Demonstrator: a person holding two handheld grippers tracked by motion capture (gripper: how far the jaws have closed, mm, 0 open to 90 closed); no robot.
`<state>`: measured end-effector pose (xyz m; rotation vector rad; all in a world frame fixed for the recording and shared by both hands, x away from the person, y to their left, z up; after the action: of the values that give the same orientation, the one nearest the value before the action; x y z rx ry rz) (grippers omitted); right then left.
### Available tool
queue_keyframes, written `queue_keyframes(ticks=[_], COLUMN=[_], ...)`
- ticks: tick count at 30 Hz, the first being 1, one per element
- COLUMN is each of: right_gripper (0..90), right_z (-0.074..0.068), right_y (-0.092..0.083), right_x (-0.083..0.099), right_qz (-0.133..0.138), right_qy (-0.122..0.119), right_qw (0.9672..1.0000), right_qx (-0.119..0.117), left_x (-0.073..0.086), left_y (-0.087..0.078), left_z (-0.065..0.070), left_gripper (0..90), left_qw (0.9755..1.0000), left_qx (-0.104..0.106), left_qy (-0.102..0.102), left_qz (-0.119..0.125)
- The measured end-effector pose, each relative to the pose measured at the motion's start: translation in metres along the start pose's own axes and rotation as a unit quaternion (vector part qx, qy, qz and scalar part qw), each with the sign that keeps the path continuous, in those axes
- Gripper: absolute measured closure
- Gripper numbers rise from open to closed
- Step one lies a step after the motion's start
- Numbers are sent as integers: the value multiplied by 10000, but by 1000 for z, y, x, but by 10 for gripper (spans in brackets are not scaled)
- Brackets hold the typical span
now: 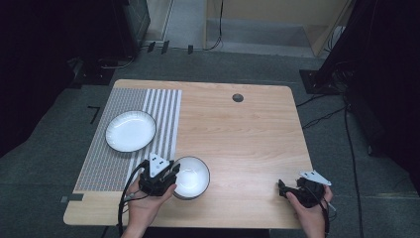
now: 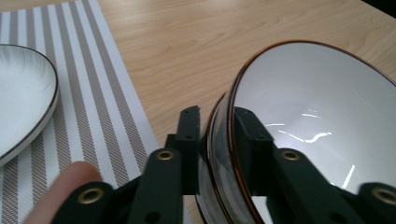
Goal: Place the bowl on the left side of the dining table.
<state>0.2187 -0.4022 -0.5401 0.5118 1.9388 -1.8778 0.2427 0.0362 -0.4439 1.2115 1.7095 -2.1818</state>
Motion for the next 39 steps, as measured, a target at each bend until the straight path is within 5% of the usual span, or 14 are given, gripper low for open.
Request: queue_keyframes(ticks=[9,11,14,20,24,31,39], right_gripper=[0,0,0,0,0,0,0], right_z=[0,0,0,0,0,0,0], right_y=[0,0,0,0,0,0,0], right_x=[0,0,0,0,0,0,0], right_qz=[-2,-1,-1,-1,-1,-1,-1], right_qy=[1,0,1,1,0,0,1], right_qw=[10000,10000,10000,10000,10000,10000,10000], right_qx=[0,-1,-1,-2,-1,-1,-1], left_x=[0,-1,1,-1,-5,-9,-12], left_y=[-3,-6,-4,-9,-17,-29,-42], left_z=[2,-1,-1,-4,-1,-9,-23], left_gripper=[804,831,832,831,832,831,830], left_qw=[9992,9993,9989,9972,9964,9940,9921], left_qx=[-171,69,55,504,485,689,691], left_qy=[274,146,282,145,232,123,-28], left_qz=[220,339,358,528,652,835,1047])
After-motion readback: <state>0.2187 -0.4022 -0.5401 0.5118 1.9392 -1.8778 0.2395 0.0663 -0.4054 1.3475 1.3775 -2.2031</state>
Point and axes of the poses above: each handheld gripper's, and its own axes: y roughly forward along the jaws, x roughly out of its underside, z roughly to its right, the point moved 2 cm from there along y, roughly forward along the jaws, and after that the axes turned 14 degrees about -z, right-handed, at the moved point
